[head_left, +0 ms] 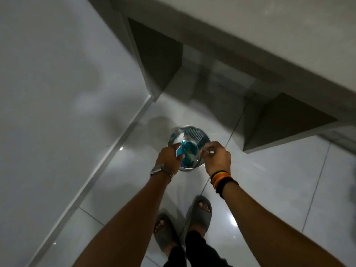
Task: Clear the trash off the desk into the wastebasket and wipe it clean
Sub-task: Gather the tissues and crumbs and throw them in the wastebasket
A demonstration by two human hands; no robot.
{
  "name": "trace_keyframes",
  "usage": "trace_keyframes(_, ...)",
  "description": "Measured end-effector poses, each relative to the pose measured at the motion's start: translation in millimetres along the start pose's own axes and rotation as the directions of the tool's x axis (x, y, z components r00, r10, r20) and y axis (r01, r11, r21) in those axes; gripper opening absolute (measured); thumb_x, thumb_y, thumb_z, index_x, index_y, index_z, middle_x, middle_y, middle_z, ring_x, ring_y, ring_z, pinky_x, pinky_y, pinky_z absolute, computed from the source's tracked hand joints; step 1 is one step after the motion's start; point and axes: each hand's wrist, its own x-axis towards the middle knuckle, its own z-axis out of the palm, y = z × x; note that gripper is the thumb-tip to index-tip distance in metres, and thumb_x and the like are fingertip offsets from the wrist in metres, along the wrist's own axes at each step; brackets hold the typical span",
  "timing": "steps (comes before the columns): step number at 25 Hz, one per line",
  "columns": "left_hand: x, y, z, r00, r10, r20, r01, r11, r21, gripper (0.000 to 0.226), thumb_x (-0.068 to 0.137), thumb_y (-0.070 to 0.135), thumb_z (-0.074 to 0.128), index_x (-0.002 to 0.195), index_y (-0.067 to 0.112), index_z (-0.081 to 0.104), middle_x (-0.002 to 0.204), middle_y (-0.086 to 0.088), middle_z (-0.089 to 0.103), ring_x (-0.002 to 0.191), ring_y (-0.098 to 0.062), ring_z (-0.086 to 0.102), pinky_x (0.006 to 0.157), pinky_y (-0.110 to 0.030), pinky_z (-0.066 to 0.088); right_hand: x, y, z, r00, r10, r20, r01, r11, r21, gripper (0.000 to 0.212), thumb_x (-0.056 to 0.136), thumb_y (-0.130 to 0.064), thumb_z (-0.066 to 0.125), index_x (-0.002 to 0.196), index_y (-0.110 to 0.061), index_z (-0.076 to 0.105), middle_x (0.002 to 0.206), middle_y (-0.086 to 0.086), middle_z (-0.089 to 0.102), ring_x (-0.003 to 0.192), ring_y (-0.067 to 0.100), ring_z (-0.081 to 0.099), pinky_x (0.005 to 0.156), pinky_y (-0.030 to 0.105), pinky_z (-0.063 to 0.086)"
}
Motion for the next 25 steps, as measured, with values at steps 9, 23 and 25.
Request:
trace_keyframes(9,-113.4,188.8,-222.9,0.776,0.496,-0.388,-0.487,0.864,0.129,0.020,0.094,0.021,0.060,0.103,0.012,0.076,0.101,-0.008,0.077,0.088,-0.025,0.073,0.083,-0.037,0.059,-92.0,-233.4,-168.2,0.903,-0.385,-0.190,0.406,0.910,0.083,0.012,0.088,-0.023,0.071,0.099,-0.019,0.070,0.089,0.003,0.072,0.077,0.016,0.068,0.073,0.027,0.058)
trace_keyframes(23,69.1,377.0,-287.1,0.824,0.455,-0.337,-0.317,0.864,0.392,0.030,0.093,0.033,0.060,0.109,0.013,0.075,0.113,-0.012,0.072,0.111,-0.033,0.063,0.087,-0.045,0.056,105.9,-373.0,-214.2,0.865,-0.498,0.061,0.466,0.753,-0.464,0.028,0.086,-0.036,0.069,0.107,-0.019,0.073,0.112,0.008,0.067,0.101,0.032,0.065,0.084,0.038,0.056)
trace_keyframes(25,87.8,378.7,-283.8,0.824,0.460,-0.332,-0.318,0.859,0.401,0.033,0.093,0.037,0.062,0.108,0.010,0.075,0.112,-0.013,0.072,0.111,-0.033,0.064,0.088,-0.046,0.056,118.4,-371.3,-208.6,0.849,-0.524,0.064,0.478,0.713,-0.513,0.028,0.087,-0.038,0.069,0.106,-0.018,0.074,0.108,0.009,0.066,0.098,0.032,0.065,0.083,0.038,0.056)
